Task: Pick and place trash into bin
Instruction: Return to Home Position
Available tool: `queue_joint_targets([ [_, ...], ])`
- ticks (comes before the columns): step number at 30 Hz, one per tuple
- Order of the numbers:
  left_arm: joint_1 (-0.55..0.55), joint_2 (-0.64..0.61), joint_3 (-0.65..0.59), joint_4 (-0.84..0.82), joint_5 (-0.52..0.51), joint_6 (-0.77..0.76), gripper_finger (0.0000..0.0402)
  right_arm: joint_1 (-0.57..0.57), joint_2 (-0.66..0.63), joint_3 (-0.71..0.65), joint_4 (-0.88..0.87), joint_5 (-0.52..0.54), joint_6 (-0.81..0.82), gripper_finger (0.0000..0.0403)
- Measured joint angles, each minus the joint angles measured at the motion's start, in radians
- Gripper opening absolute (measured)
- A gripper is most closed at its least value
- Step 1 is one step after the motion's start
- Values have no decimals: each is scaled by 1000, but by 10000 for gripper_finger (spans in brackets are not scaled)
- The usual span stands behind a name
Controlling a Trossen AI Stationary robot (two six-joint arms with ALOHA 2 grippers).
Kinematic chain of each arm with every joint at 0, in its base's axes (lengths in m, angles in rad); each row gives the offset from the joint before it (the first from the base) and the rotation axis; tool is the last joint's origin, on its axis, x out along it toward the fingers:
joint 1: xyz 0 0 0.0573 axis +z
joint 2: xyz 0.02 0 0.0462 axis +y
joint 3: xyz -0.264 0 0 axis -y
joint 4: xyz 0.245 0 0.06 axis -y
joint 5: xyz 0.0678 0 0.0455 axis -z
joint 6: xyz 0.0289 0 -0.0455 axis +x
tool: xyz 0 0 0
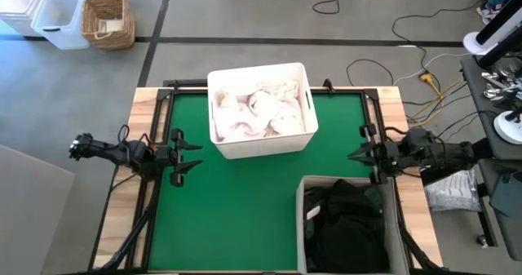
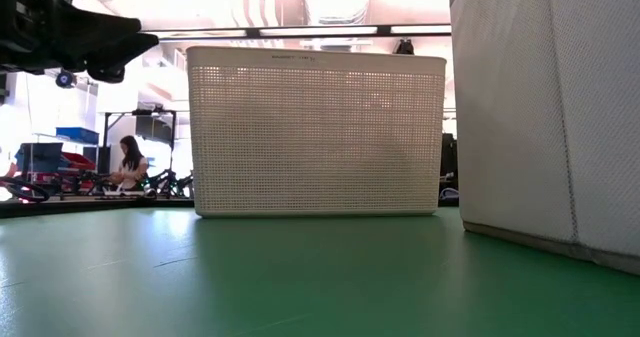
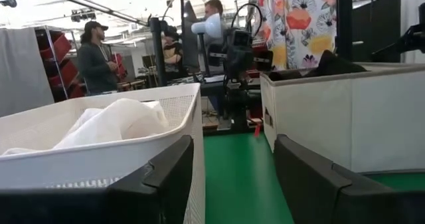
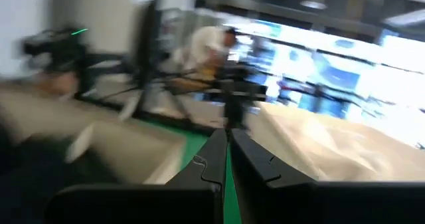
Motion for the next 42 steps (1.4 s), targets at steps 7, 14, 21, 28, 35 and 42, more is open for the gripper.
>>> queue_joint_targets([
  [7,0,0,0,-3,-2,-21,170,-1,1,87,-147,245,190,13],
  [14,0,1,0,-3,-25,-18,157,-1,5,74,-227,479,305,13],
  [21,0,3,0,-4,-26,-17,156,0,42,39,-201,473,256,13],
  [28,0,4,0,-7,-26,-17,156,-1,63,22,-213,761,432,13],
  [35,0,4,0,-17,-27,-17,156,0,57,-16,-74,486,266,13],
  [42,0,4,0,-37,-27,-17,156,-2,12,-83,109,326,149,13],
])
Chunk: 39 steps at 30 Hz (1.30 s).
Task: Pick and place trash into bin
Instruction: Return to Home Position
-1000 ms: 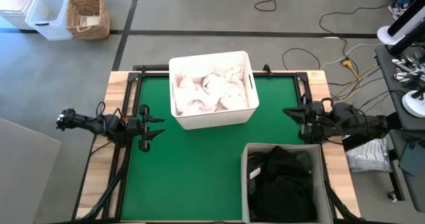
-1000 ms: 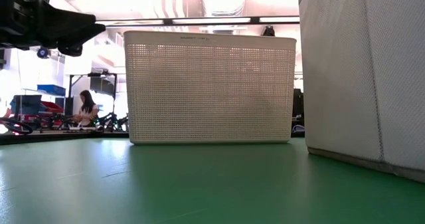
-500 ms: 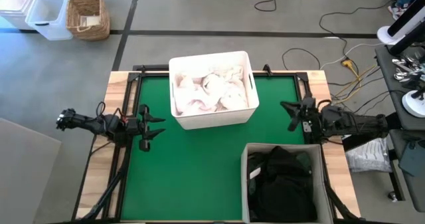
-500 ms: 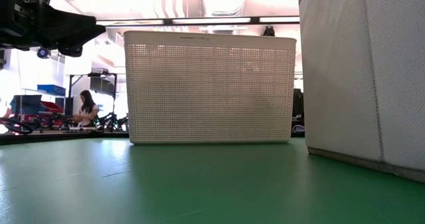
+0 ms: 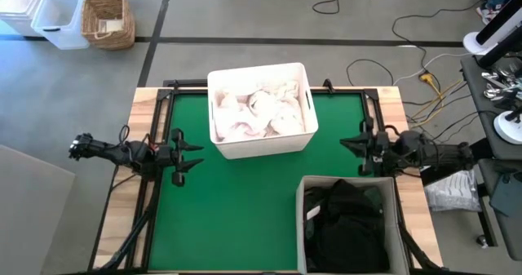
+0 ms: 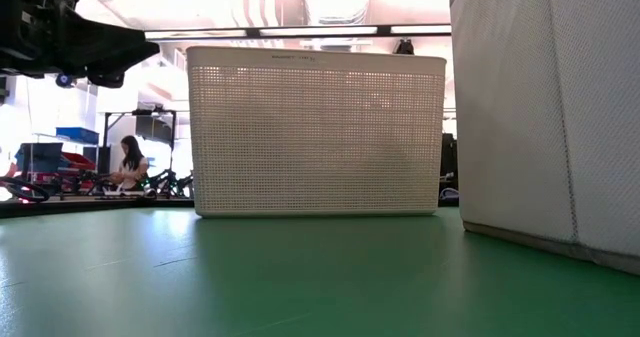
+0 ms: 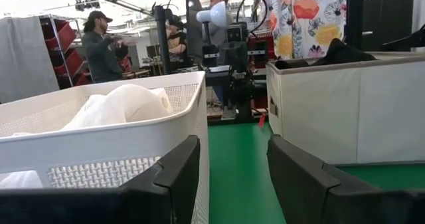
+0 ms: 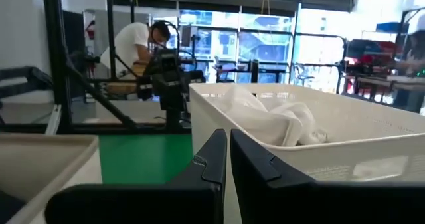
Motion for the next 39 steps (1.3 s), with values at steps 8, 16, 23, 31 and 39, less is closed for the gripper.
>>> queue_joint_targets([
  [8,0,0,0,-6,0,0,156,0,-13,-5,-11,99,-51,13],
  [16,0,0,0,-6,0,-6,156,0,-12,-11,-107,231,-48,13],
  [23,0,0,0,-5,0,-7,156,0,-13,-60,-96,163,-23,13],
  [31,0,0,0,-5,0,-7,156,0,-13,-173,87,108,-20,13],
  [39,0,0,0,-11,0,-7,156,0,-14,-173,111,-112,-53,13],
])
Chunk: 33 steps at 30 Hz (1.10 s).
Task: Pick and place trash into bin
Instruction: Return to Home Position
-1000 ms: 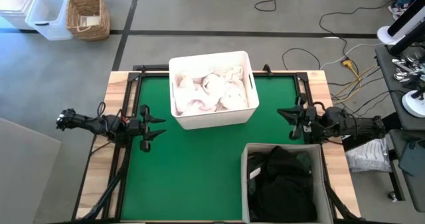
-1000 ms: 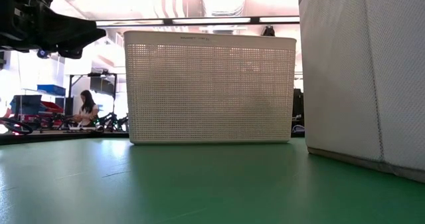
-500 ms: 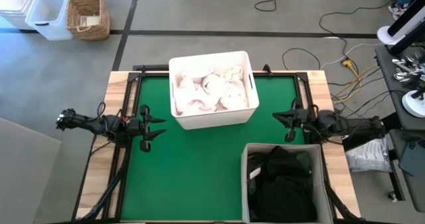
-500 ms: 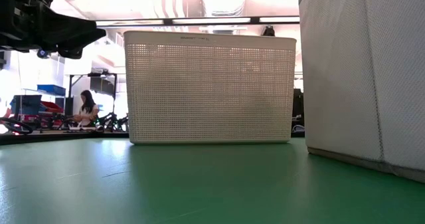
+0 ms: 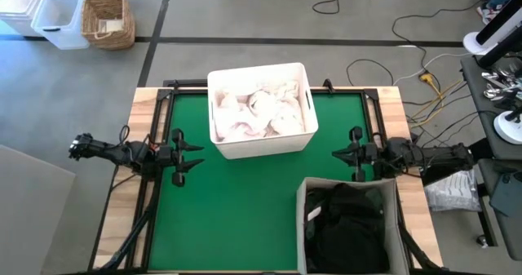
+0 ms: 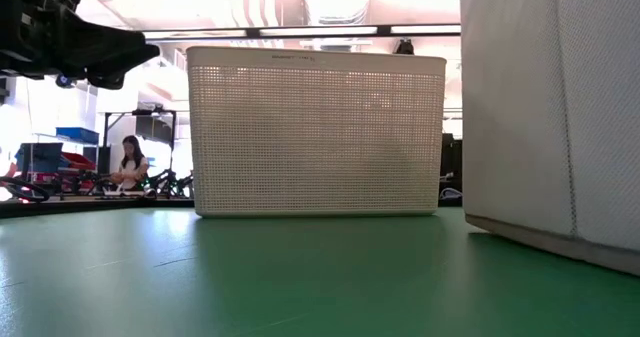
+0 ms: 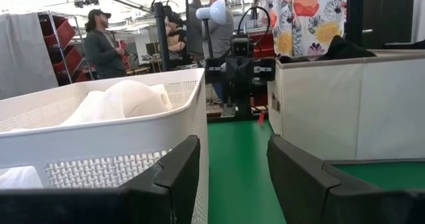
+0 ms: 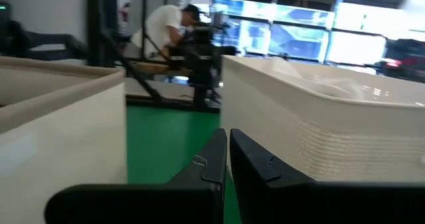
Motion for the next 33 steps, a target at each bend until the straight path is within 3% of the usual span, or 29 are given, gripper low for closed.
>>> queue_joint_targets([
  [14,0,0,0,7,-3,31,149,0,0,-1,-1,-46,-27,13],
  [19,0,0,0,-38,-7,44,94,0,2,-1,-13,-46,-39,13],
  [24,0,14,3,-62,80,84,9,0,2,-1,-16,-11,-48,13],
  [33,0,139,6,-69,89,56,2,0,2,-2,-16,3,-85,13],
])
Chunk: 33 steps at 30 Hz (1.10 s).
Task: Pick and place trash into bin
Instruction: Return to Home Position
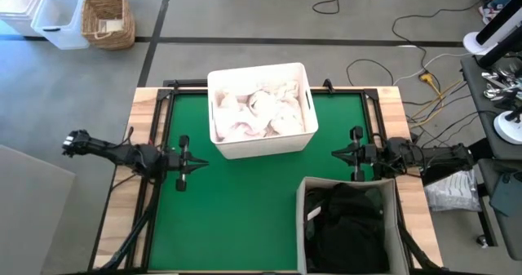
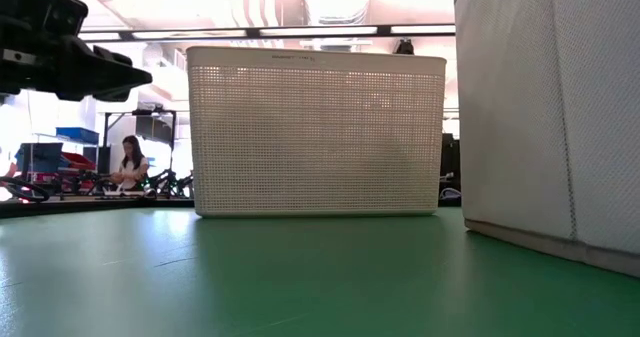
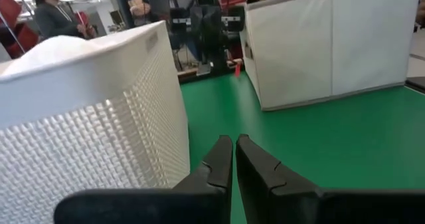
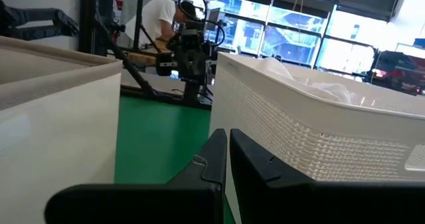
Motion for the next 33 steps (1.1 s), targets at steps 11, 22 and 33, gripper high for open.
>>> queue_joint_targets([
  [11,0,11,0,25,-39,-49,1,0,1,0,0,1,-11,13],
  [22,0,14,0,27,-39,-127,1,0,1,0,0,1,-9,13],
  [33,0,21,0,28,-38,-127,1,0,1,0,0,2,-8,13],
])
